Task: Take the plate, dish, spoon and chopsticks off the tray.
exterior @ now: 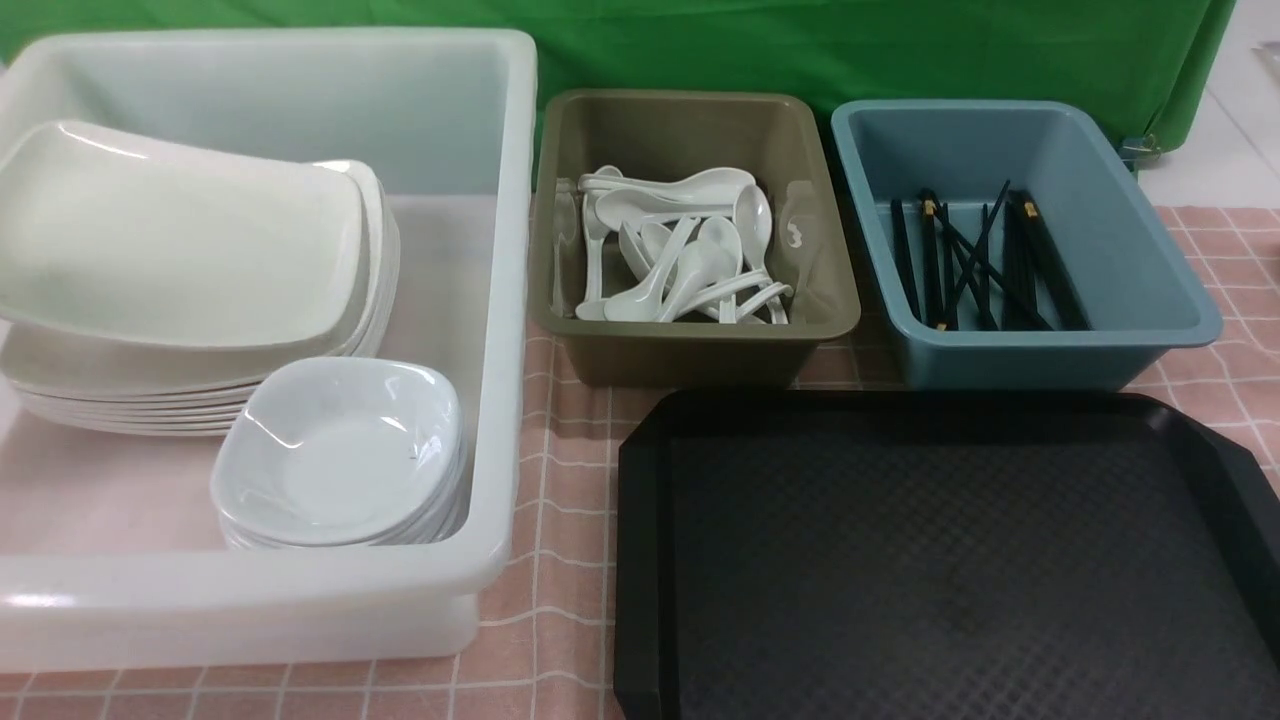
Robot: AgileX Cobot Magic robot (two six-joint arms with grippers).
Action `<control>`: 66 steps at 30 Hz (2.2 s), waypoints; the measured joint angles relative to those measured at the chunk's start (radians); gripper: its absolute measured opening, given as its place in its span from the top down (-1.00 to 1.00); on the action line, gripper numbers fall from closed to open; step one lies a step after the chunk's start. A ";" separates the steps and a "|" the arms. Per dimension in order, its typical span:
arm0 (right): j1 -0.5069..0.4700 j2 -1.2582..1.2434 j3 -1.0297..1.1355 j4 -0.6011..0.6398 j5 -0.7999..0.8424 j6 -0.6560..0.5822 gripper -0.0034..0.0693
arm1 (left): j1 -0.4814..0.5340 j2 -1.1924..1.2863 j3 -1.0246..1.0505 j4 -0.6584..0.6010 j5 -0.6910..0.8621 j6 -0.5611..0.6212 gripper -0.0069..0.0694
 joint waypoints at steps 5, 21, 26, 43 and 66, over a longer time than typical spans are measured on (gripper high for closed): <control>0.000 0.000 0.000 0.000 0.000 0.006 0.56 | 0.000 -0.003 -0.001 0.029 0.016 -0.025 -0.50; 0.000 -0.003 -0.123 0.008 0.026 0.006 0.56 | -0.107 -0.061 -0.040 0.060 0.108 -0.118 0.43; 0.000 -0.003 -0.127 0.003 0.025 0.046 0.63 | -0.244 -0.062 -0.076 0.078 0.169 -0.076 0.79; 0.000 -0.002 0.350 -0.026 -0.893 -0.110 0.82 | -0.508 -0.089 -0.150 0.270 0.251 -0.061 0.83; 0.000 -0.002 0.350 0.264 -0.705 -0.354 0.80 | -0.508 -0.245 -0.110 0.311 0.256 -0.035 0.83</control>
